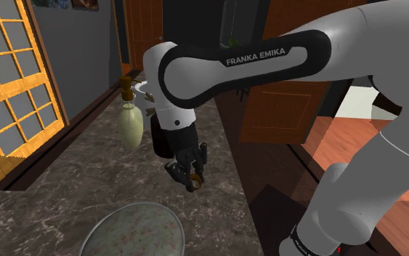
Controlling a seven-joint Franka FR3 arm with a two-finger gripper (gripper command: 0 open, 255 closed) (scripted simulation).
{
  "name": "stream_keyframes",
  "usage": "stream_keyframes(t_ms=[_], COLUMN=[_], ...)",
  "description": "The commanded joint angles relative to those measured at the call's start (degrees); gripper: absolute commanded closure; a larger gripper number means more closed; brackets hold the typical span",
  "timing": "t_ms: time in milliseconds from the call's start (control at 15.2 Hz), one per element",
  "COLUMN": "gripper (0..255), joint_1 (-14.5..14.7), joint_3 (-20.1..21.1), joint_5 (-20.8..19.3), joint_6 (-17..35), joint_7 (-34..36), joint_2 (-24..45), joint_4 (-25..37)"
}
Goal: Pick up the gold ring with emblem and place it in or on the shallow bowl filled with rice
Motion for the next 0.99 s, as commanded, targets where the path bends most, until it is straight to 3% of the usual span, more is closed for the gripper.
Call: stream_keyframes(t_ms=[0, 924], gripper=[255, 255], joint_1=[0.0, -0.4], joint_3=[-0.1, -0.9], joint_5=[0.0, -0.1], joint_6=[-1.7, -12.3], joint_7=[0.2, 1.7], joint_2=[-0.3, -0.3], joint_4=[1.4, 12.1])
